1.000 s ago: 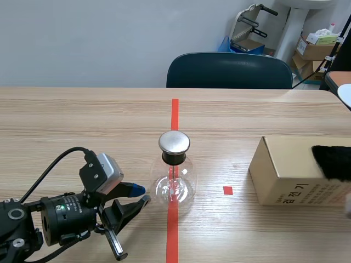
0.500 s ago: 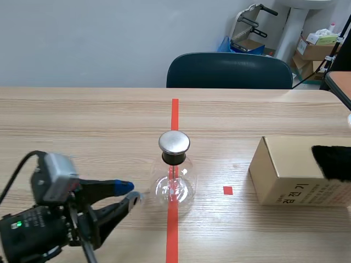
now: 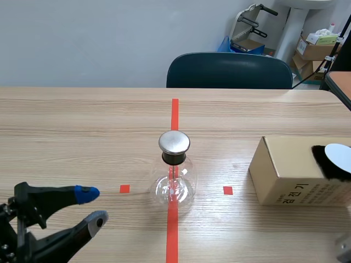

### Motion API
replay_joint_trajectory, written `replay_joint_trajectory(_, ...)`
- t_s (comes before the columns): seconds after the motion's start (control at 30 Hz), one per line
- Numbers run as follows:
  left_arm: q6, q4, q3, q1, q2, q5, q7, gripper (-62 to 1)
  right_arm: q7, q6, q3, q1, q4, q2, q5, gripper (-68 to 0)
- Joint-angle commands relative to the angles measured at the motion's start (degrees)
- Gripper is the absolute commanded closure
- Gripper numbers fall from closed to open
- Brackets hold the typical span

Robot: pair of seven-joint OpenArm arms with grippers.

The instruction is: Do the electroscope experiment

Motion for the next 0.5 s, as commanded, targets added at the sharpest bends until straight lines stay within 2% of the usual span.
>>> replay_joint_trajectory(0.0, -0.04, 1.2, -0.15, 0.39, -0.79, -0.17, -1.31, -43.4, -1.25, -3.3, 0.22, 0.22, 0.9, 0.48, -0.44, -1.9)
replay_joint_trajectory(0.03, -0.07, 1.57, -0.15, 0.81, -1.55, 0.02, -1.77, -46.7, -2.51, -3.3, 0.22, 0.22, 0.9, 0.46, -1.62, -1.9)
replay_joint_trajectory(0.17, -0.02, 2.91, -0.15, 2.89, -4.72, 0.26, -3.87, -48.7, -5.73, -3.3, 0.22, 0.22, 0.85, 0.46, -5.05, -1.9)
replay_joint_trajectory(0.27, 0.11, 4.57, -0.15, 4.24, -6.62, 0.98, -5.11, -53.2, -7.61, -3.3, 0.22, 0.22, 0.48, 0.31, -6.88, -1.9)
replay_joint_trajectory(0.4, 1.95, 6.84, -0.15, 5.66, -8.44, 4.96, -5.09, -58.3, -8.2, -3.3, 0.22, 0.2, 0.31, 0.35, -7.34, -1.8)
replay_joint_trajectory(0.47, 2.84, 7.58, -0.15, 6.25, -9.11, 5.49, -5.14, -58.8, -9.05, -3.3, 0.22, 0.22, 0.33, 0.39, -7.72, -1.8)
